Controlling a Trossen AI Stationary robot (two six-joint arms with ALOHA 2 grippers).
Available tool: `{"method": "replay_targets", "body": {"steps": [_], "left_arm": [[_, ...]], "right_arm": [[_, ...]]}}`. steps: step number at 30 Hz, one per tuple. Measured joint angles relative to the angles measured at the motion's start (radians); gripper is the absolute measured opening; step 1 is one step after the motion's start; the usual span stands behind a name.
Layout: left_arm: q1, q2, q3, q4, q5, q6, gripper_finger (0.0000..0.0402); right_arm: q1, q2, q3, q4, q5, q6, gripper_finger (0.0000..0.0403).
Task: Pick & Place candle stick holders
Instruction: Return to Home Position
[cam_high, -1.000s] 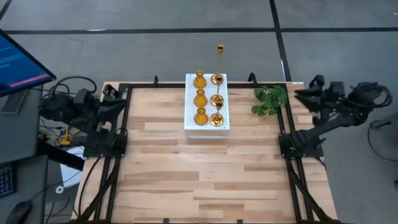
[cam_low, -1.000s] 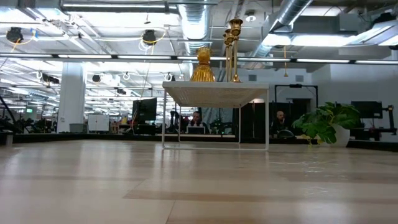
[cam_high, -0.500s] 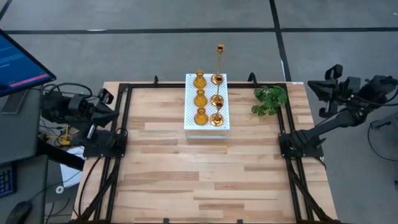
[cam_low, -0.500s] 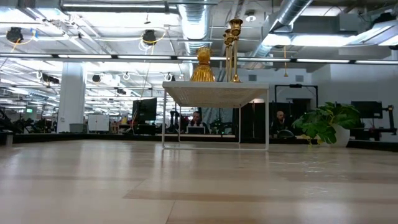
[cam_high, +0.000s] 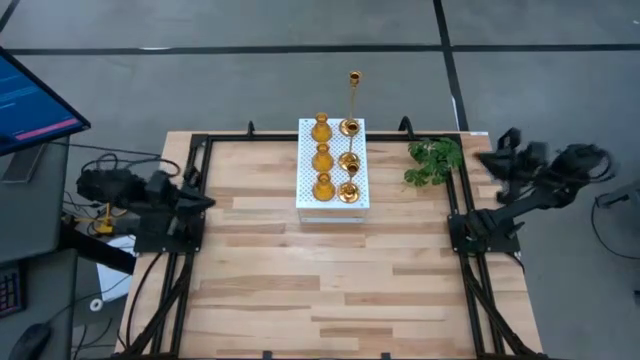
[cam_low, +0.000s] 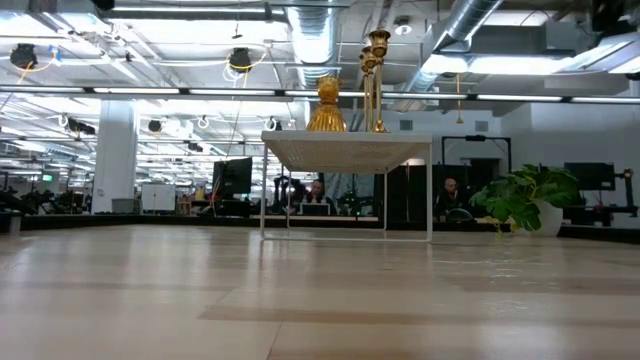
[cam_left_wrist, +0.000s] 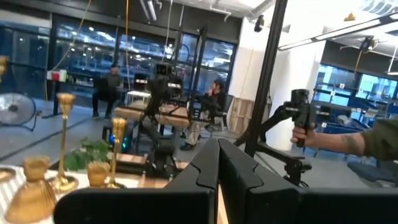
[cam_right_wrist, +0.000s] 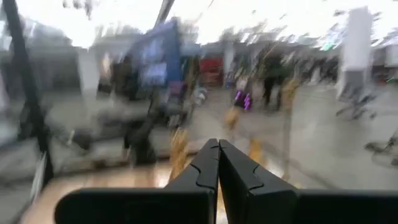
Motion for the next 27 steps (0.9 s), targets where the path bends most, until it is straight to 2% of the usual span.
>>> {"method": "replay_targets", "body": {"steps": [6, 14, 20, 27], "left_arm": [[0.000, 0.001, -0.162, 0.130, -0.011, -0.071, 0.0005], [0.000, 0.001, -0.376, 0.350, -0.033, -0.130, 0.0005], [0.000, 0.002, -0.507, 0.467, -0.066, -0.212, 0.0005], [0.000, 0.027, -0.515, 0.452, -0.108, -0.228, 0.0005]], "right_arm": [[0.004, 0.001, -0.198, 0.093, -0.009, 0.095, 0.0000], [0.010, -0.002, -0.470, 0.391, -0.051, 0.112, 0.0000], [0.009, -0.002, -0.625, 0.518, -0.059, 0.158, 0.0000], [0.009, -0.002, -0.739, 0.569, -0.059, 0.218, 0.0000]]}}
